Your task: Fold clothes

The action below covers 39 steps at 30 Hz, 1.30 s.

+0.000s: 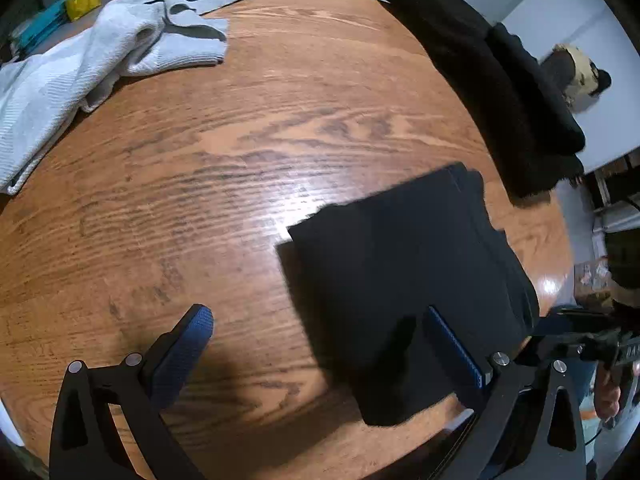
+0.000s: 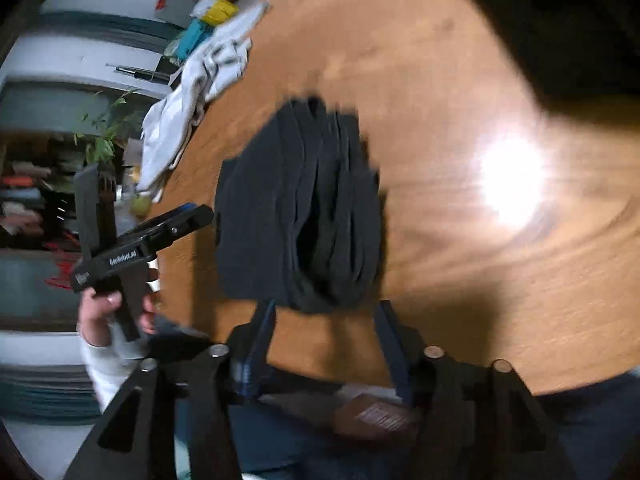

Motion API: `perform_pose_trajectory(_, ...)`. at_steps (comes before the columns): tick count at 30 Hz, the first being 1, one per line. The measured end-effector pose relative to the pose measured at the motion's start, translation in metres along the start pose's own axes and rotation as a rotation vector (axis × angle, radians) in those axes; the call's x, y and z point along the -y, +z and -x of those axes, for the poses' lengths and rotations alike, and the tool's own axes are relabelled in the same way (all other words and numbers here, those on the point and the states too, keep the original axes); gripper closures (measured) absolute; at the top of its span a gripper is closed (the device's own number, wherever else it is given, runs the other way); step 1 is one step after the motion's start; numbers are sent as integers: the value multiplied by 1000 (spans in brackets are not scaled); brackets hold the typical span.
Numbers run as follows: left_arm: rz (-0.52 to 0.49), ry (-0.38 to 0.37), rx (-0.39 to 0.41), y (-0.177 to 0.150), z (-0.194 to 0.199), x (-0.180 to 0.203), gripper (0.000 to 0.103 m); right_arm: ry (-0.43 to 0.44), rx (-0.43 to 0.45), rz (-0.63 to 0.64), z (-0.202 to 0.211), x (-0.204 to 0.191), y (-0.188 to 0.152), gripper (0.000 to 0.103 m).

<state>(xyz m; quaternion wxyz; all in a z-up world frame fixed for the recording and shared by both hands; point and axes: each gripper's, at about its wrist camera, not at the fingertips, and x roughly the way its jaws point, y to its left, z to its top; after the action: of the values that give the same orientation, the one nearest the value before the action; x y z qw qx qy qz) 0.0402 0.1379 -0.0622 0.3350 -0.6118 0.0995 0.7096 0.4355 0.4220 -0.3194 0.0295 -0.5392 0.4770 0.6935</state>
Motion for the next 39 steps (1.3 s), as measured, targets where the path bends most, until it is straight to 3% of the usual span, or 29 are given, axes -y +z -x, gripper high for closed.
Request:
perform_pose_trajectory(2, 2, 4, -8, 0, -6, 1, 0, 47, -14, -48, -7, 1, 1, 31)
perform_pose_trajectory(5, 5, 10, -20, 1, -15, 3, 0, 67, 9, -72, -12, 0, 12, 33)
perform_pose_trajectory(10, 7, 16, -25, 4, -27, 6, 0, -44, -3, 4, -25, -12, 30, 71)
perform_pose_trajectory(11, 8, 15, -23, 3, -26, 6, 0, -70, 23, 80, -21, -23, 30, 83)
perform_pose_trajectory(12, 10, 11, -17, 3, -24, 4, 0, -102, 53, 156, -16, -36, 28, 87)
perform_pose_trajectory(17, 16, 3, -2, 0, -17, -1, 0, -275, 308, 826, 8, -117, -15, 89)
perform_pose_trajectory(18, 15, 4, -4, -1, -17, -2, 0, -297, 330, 926, 4, -119, -22, 89)
perform_pose_trajectory(20, 8, 7, -15, -2, -18, -2, 0, -343, 316, 988, -13, -103, -19, 90)
perform_pose_trajectory(23, -6, 3, -20, -1, -22, 4, 0, -357, 248, 873, -34, -64, -1, 88)
perform_pose_trajectory(25, -13, -1, -21, 0, -24, 7, 0, -298, 228, 754, -30, -51, 7, 74)
perform_pose_trajectory(27, -10, 1, -25, 1, -24, 6, 0, -248, 193, 628, -17, -43, 14, 49)
perform_pose_trajectory(32, -7, 12, -52, 5, -34, 10, 0, -207, 207, 505, 30, -59, 30, 33)
perform_pose_trajectory(36, -16, 6, -51, 9, -35, 19, 0, -187, 191, 451, 30, -88, 76, 29)
perform_pose_trajectory(39, -30, -14, -52, 7, -35, 26, 0, -222, 119, 452, 3, -99, 115, 30)
